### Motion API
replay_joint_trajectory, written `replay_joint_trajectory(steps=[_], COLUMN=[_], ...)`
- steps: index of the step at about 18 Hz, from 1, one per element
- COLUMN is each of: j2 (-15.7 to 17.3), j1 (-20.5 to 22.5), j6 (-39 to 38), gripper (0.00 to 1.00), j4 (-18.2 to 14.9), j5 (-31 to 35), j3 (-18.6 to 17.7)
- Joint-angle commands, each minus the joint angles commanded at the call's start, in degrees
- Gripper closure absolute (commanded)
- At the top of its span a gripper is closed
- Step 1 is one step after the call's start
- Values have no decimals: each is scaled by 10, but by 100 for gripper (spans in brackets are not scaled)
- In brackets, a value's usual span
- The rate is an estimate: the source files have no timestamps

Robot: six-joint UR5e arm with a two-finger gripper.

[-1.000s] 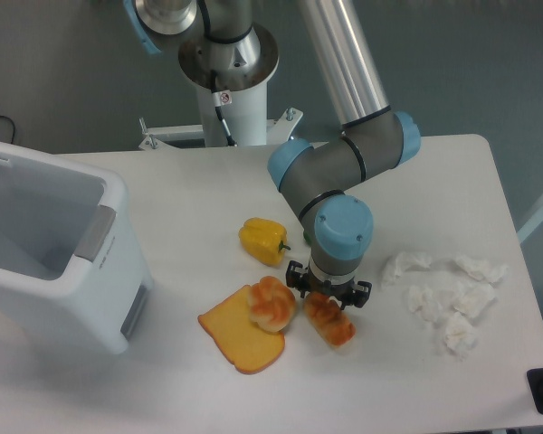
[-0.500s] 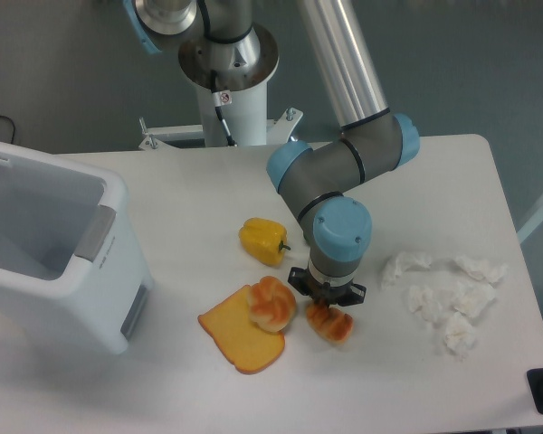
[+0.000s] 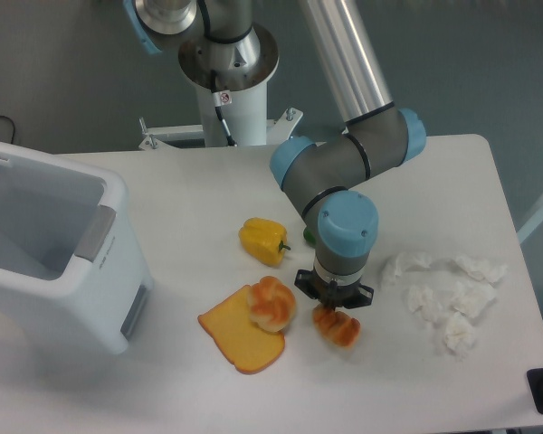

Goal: Pick up the square bread
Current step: 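Lift the held bread roll up and toward the tissues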

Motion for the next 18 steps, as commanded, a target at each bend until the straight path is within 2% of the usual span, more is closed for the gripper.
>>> replay_joint_trajectory(steps=[4, 8, 11, 14, 15, 18], j2=[2, 13, 24, 27, 32, 40], j1=[0, 4, 17, 20, 21, 24], j6=[10, 102, 120, 163, 173, 177], gripper=[90, 89, 89, 89, 88, 88], j4=[-3, -12, -46, -113, -125, -130], j5=[2, 10, 13, 16, 19, 20], j3=[26, 34, 48, 80, 84, 84])
